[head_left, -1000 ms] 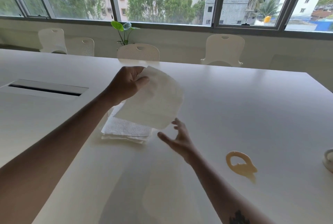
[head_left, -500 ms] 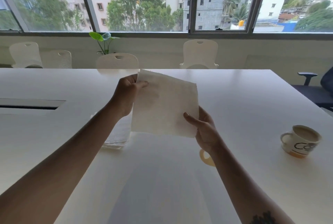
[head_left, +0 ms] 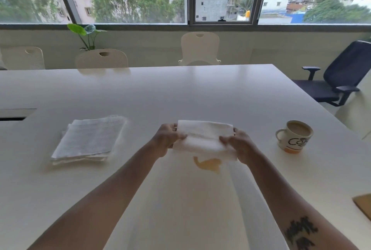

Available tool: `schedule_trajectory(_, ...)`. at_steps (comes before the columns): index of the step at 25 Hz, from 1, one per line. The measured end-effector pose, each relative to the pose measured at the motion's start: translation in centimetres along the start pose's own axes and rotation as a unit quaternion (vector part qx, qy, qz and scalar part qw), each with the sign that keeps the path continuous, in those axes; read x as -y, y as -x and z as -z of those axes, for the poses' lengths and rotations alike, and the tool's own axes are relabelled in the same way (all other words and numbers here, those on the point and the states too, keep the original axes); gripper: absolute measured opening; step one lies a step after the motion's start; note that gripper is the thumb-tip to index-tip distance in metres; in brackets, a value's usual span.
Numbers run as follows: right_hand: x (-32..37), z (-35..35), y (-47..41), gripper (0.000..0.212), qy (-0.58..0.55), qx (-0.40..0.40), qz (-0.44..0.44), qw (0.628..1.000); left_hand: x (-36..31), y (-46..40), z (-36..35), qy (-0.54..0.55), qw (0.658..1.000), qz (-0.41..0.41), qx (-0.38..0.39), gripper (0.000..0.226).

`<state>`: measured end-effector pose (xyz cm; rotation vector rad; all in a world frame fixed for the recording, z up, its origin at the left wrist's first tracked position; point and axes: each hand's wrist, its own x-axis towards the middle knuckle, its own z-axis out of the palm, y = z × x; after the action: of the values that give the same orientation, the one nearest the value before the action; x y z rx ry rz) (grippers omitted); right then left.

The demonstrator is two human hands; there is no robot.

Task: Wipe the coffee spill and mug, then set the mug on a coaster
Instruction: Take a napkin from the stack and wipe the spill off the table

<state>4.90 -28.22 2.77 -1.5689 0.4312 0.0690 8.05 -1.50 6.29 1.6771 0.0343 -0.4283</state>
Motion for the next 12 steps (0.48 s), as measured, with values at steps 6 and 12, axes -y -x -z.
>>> schedule_trajectory(6, -3.0, 1.4, 0.9, 0.032, 0.124, -0.045, -0.015, 0.991, 3.6, 0.5, -2.1, -0.098, 0.994, 0.039, -0.032, 0.020)
schedule_trajectory(12, -3.3, 2.0, 2.5, 0.062, 0.294, -0.065, 0.048, 0.952, 4.6, 2.4, -2.1, -0.214, 0.977, 0.002, -0.019, 0.034)
